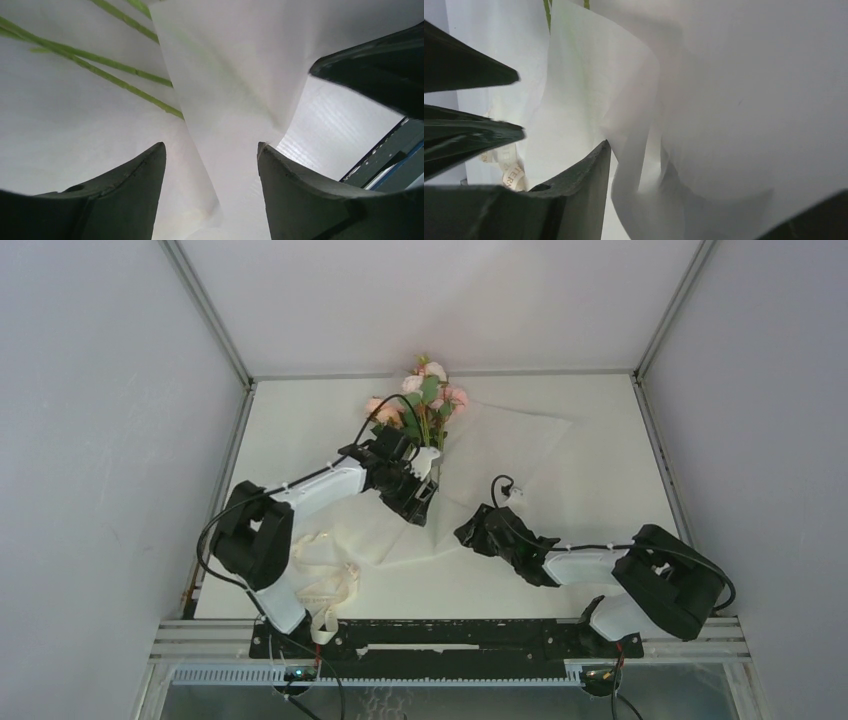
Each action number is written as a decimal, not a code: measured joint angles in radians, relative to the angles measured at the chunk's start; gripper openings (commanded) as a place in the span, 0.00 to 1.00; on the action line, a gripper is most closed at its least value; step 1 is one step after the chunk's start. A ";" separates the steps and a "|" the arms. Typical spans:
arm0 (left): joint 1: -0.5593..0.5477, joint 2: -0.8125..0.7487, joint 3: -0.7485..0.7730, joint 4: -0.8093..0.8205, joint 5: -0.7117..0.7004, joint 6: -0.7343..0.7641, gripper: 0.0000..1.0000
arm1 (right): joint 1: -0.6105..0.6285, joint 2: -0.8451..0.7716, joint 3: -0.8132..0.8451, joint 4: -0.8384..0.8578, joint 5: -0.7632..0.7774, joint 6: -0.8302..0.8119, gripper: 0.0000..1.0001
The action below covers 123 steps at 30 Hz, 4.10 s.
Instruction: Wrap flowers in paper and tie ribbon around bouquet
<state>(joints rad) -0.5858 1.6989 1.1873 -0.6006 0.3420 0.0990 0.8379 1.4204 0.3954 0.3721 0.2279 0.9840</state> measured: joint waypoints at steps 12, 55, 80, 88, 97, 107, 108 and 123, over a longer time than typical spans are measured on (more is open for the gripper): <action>0.001 0.119 -0.034 -0.035 0.092 0.015 0.57 | -0.020 -0.053 -0.042 -0.002 -0.035 0.010 0.53; 0.058 0.138 -0.073 0.040 0.091 -0.022 0.00 | -0.129 -0.142 -0.087 -0.127 0.009 0.119 0.56; 0.066 0.175 -0.053 0.028 0.160 -0.074 0.00 | 0.135 -0.065 0.232 -0.439 0.452 -0.323 0.00; 0.067 0.182 -0.044 0.020 0.164 -0.077 0.00 | 0.242 0.051 0.414 -0.632 0.622 -0.484 0.00; 0.071 0.161 -0.009 -0.063 0.075 -0.014 0.34 | 0.264 0.095 0.450 -0.688 0.636 -0.518 0.00; 0.067 -0.089 0.093 -0.231 0.101 0.092 0.23 | 0.263 0.122 0.451 -0.721 0.636 -0.502 0.00; 0.063 -0.097 0.092 -0.229 0.132 0.084 0.19 | 0.263 0.122 0.451 -0.721 0.636 -0.502 0.00; 0.019 0.296 0.073 0.150 0.342 -0.269 0.17 | 0.332 0.149 0.453 -0.645 0.681 -0.652 0.00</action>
<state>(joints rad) -0.5671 1.9945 1.2602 -0.4507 0.6842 -0.1699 1.1702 1.5696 0.8486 -0.2726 0.9089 0.3321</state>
